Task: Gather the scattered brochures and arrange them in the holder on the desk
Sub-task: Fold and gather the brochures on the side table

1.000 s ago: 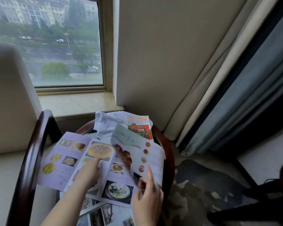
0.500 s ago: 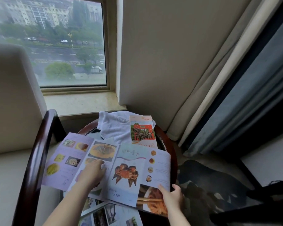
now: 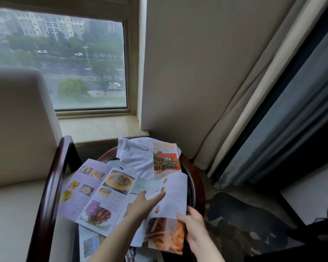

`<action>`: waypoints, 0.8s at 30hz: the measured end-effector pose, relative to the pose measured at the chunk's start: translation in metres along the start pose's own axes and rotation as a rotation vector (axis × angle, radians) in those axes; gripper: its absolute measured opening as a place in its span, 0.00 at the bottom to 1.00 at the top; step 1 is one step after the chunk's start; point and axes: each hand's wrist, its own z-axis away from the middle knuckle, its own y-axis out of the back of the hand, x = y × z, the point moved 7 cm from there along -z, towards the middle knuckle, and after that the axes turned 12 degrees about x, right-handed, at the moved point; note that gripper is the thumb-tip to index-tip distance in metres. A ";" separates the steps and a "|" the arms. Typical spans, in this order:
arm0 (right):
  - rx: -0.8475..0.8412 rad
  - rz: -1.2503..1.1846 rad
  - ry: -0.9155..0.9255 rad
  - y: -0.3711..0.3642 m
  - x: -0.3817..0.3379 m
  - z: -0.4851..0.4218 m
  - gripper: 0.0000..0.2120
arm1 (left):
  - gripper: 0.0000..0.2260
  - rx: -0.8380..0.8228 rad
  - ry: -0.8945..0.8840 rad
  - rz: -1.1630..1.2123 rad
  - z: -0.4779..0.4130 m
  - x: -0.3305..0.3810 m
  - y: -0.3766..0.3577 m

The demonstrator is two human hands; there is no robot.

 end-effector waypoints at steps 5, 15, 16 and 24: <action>-0.210 -0.168 -0.017 -0.026 -0.008 0.025 0.19 | 0.40 0.012 -0.089 0.113 0.009 0.020 0.020; -0.040 0.080 0.055 -0.021 -0.003 0.030 0.24 | 0.06 -0.048 -0.069 0.253 0.030 0.053 0.053; -0.038 0.098 0.051 -0.021 -0.004 0.031 0.26 | 0.04 -0.059 -0.092 0.203 0.032 0.059 0.058; -0.179 -0.109 -0.035 -0.025 -0.026 0.033 0.17 | 0.07 -0.508 0.072 0.368 0.069 0.074 0.031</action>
